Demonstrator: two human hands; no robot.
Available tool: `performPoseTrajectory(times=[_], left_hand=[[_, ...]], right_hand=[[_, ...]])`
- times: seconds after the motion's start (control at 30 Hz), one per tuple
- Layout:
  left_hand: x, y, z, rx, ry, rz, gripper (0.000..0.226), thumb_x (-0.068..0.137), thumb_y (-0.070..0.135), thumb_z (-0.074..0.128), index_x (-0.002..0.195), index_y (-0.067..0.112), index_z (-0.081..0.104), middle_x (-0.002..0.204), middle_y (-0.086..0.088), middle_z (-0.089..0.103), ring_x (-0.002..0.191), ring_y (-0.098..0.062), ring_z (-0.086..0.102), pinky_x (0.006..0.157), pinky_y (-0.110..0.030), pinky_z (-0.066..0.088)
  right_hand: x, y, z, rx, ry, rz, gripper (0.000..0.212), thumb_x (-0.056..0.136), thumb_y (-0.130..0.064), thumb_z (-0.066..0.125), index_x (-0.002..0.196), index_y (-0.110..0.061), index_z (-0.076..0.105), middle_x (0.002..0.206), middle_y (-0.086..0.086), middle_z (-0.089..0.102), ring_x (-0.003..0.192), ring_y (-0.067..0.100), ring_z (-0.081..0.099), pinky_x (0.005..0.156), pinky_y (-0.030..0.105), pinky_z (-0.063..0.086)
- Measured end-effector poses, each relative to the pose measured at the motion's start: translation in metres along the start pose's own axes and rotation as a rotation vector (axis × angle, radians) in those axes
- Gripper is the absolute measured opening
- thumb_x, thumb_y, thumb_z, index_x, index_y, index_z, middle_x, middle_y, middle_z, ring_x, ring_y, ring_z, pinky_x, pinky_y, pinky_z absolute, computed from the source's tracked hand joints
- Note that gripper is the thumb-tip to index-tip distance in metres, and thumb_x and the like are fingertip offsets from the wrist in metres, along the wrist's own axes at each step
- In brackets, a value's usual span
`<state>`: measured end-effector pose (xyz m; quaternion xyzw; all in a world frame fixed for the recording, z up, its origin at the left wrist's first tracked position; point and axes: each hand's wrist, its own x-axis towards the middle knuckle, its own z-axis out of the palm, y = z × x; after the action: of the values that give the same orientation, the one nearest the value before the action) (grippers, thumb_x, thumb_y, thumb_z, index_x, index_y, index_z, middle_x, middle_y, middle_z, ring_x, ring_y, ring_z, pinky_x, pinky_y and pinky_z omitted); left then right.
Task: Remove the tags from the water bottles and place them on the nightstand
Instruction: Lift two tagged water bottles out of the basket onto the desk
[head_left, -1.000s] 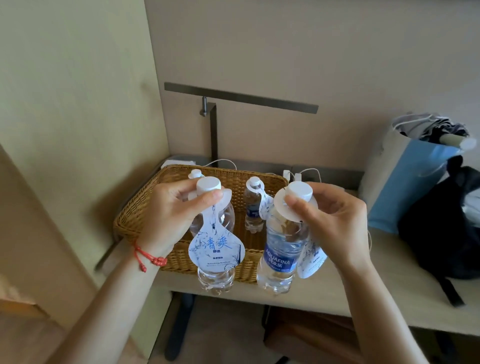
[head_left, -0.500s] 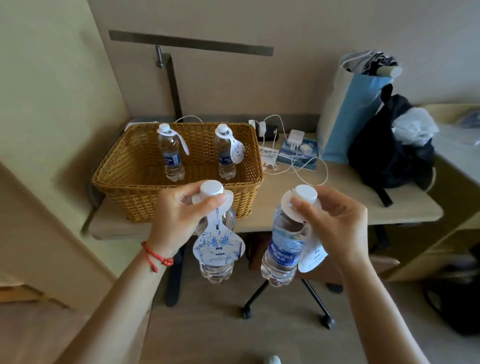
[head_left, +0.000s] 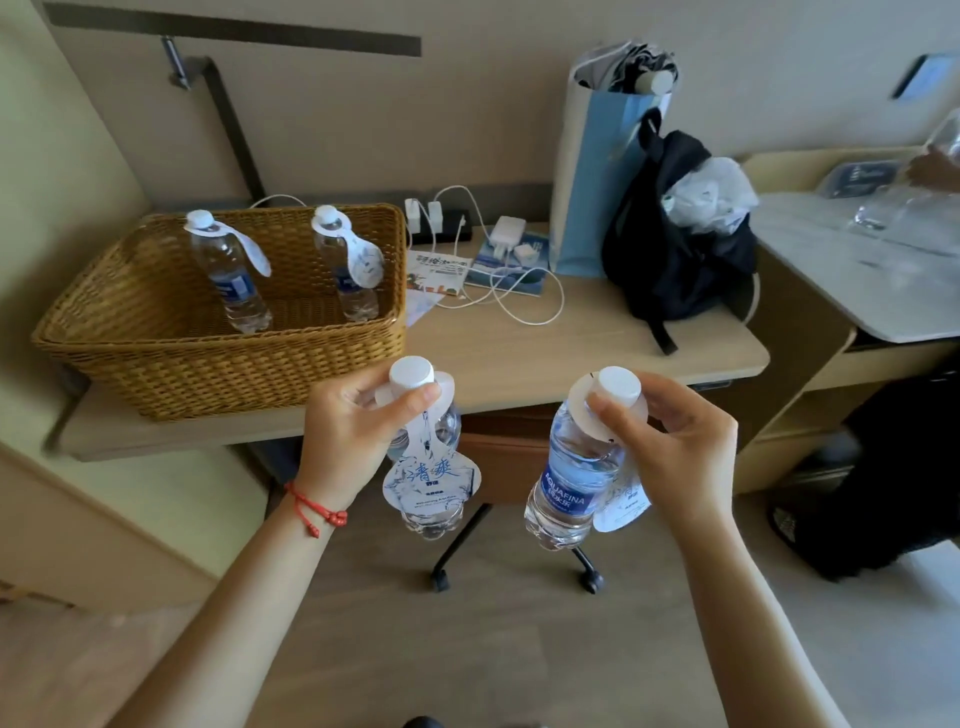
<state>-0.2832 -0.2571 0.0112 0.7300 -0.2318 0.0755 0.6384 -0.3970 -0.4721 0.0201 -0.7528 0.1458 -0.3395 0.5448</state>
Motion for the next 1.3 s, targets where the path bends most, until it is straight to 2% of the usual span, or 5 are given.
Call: performPoseTrajectory(times=[0.17,0.53,0.77,1.03,1.3], left_hand=[[-0.004,0.008,0.053,0.002,0.024,-0.007,0.027,0.067,0.04,0.07,0.089,0.024,0.072,0.09,0.013,0.073,0.086,-0.019,0.068,0.08,-0.037,0.052],[0.02,0.014,0.131,-0.008,0.032,0.004,0.023,0.068,0.038,0.071,0.088,0.026,0.071,0.082,0.02,0.072,0.081,-0.008,0.068,0.071,-0.019,0.052],[0.06,-0.006,0.15,0.046,0.046,0.024,0.02,0.071,0.024,0.072,0.092,0.024,0.07,0.077,0.023,0.071,0.079,-0.003,0.065,0.072,-0.016,0.051],[0.125,-0.045,0.157,0.126,0.067,0.073,0.017,0.069,0.038,0.072,0.083,0.044,0.064,0.076,0.035,0.066,0.076,0.008,0.061,0.067,-0.006,0.044],[0.192,-0.099,0.164,0.152,0.06,0.052,0.025,0.07,0.034,0.073,0.092,0.04,0.063,0.083,0.034,0.066,0.085,0.008,0.061,0.074,-0.006,0.044]], right_hand=[[0.017,0.017,-0.052,-0.03,0.008,-0.001,0.021,0.068,-0.026,0.079,0.085,-0.031,0.069,0.082,-0.02,0.07,0.078,-0.004,0.063,0.065,0.008,0.047],[0.073,0.046,-0.109,-0.058,0.022,-0.009,0.02,0.07,-0.026,0.078,0.087,-0.025,0.069,0.085,-0.016,0.069,0.079,-0.007,0.062,0.066,0.005,0.044],[0.119,0.067,-0.098,-0.014,0.041,0.02,0.019,0.069,-0.026,0.079,0.084,-0.032,0.068,0.082,-0.019,0.069,0.077,-0.004,0.062,0.066,0.006,0.045],[0.186,0.1,-0.064,0.006,0.004,0.044,0.019,0.069,-0.029,0.078,0.081,-0.038,0.067,0.082,-0.029,0.068,0.079,-0.006,0.063,0.064,0.004,0.044],[0.256,0.136,-0.016,0.015,-0.031,0.081,0.017,0.07,-0.027,0.078,0.084,-0.031,0.07,0.086,-0.017,0.07,0.082,-0.006,0.062,0.069,0.004,0.044]])
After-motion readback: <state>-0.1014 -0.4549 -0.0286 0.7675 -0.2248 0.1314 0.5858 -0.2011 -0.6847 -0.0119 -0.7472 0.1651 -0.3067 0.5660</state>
